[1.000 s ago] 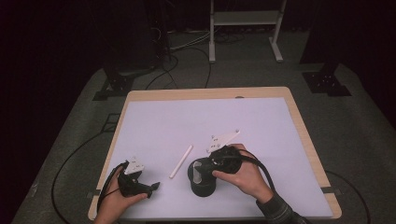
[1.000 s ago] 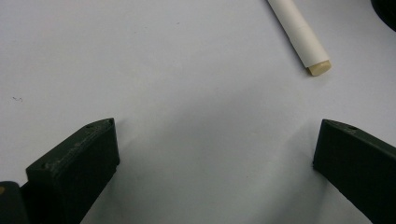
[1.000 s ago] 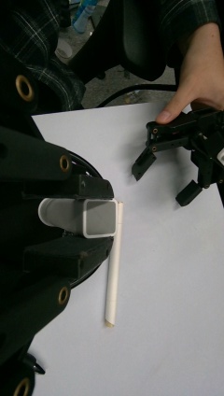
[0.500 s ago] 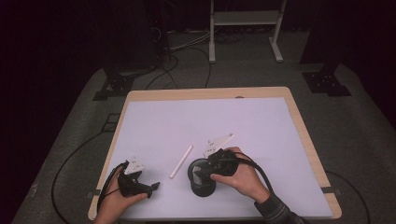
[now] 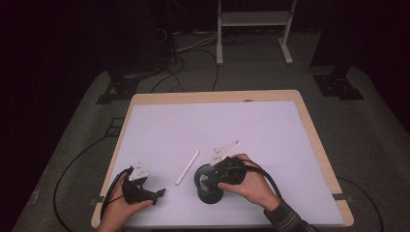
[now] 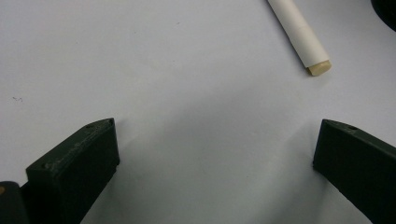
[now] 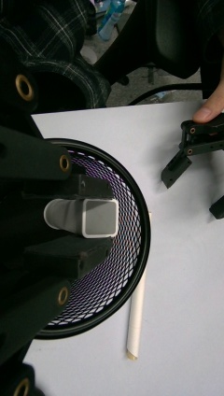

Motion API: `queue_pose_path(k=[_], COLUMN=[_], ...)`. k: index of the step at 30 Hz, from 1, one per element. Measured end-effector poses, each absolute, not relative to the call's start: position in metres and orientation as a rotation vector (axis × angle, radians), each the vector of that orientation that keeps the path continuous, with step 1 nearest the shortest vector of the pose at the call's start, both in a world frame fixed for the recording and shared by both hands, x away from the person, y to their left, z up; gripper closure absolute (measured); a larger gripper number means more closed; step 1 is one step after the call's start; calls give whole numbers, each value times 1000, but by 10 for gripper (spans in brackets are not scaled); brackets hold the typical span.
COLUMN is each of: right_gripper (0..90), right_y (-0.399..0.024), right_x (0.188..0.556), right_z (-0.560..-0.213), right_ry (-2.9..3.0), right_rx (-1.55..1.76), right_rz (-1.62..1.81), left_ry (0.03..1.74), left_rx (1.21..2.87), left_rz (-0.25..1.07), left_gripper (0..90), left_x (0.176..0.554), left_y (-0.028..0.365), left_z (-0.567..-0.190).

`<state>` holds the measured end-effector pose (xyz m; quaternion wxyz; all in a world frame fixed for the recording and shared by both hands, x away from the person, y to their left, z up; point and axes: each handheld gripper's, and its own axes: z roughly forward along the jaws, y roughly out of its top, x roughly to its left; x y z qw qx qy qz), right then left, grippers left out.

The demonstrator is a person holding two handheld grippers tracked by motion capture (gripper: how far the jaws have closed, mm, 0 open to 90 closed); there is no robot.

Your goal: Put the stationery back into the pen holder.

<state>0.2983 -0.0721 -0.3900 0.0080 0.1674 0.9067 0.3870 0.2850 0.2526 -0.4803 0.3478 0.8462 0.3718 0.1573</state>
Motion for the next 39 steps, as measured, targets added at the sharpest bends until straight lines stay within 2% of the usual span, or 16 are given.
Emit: queue_pose_path(k=[22, 39], right_gripper=[685, 676], right_y=[-105, -134], right_x=[300, 314], right_z=[-360, -353], right_ry=[2691, 2579], right_rx=[609, 720], right_rz=[1318, 1312], left_ry=[963, 963], left_rx=[2198, 2200], left_rz=[409, 407], left_gripper=[0, 0], left_x=[285, 285], left_y=[253, 253], left_z=[-480, -480])
